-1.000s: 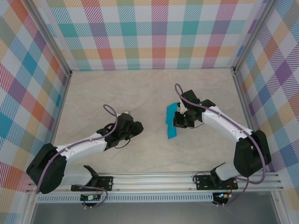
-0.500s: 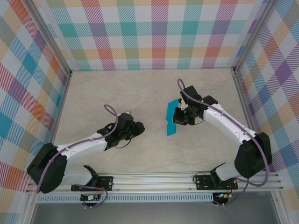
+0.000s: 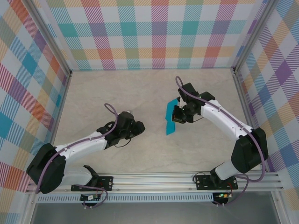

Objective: Fold a paper plane with a square sheet of paper (pick it up from the middle)
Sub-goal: Turn over the paper at the center of the table.

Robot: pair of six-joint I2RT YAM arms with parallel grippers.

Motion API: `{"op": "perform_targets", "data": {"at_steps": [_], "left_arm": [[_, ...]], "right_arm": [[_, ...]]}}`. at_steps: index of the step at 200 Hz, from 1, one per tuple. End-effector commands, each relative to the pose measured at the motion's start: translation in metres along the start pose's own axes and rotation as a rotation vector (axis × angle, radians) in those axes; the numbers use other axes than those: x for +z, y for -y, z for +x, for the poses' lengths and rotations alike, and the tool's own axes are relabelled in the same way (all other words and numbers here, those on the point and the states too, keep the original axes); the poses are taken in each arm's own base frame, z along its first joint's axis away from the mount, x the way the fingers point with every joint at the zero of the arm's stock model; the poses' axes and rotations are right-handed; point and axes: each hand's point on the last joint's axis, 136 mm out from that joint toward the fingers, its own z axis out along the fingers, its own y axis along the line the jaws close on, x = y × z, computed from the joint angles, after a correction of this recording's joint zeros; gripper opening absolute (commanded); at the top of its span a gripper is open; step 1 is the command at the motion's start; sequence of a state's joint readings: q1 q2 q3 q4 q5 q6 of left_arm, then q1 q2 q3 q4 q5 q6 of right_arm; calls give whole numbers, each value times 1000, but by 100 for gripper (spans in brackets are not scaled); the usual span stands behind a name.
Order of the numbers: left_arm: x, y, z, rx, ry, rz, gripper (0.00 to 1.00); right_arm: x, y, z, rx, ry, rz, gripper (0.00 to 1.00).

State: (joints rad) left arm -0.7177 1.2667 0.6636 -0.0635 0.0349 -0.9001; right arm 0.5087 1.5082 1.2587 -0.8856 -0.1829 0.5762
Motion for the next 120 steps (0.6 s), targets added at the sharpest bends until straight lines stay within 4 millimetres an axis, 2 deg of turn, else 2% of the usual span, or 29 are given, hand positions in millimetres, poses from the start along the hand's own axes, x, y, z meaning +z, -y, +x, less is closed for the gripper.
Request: {"op": "perform_targets", "data": {"at_steps": [1, 33, 59, 89, 120], "left_arm": [[-7, 8, -6, 3, 7, 6, 34], [-6, 4, -6, 1, 16, -1, 34], [-6, 1, -6, 0, 22, -10, 34], [-5, -9, -7, -2, 45, -44, 34], [-5, -20, -8, -22, 67, -82, 34]], "right_arm": [[-2, -4, -1, -32, -23, 7, 2], [1, -3, 0, -31, -33, 14, 1], [3, 8, 3, -35, -33, 56, 0], [-4, 32, 7, -33, -21, 201, 0], [-16, 49, 15, -76, 0, 360, 0]]}}
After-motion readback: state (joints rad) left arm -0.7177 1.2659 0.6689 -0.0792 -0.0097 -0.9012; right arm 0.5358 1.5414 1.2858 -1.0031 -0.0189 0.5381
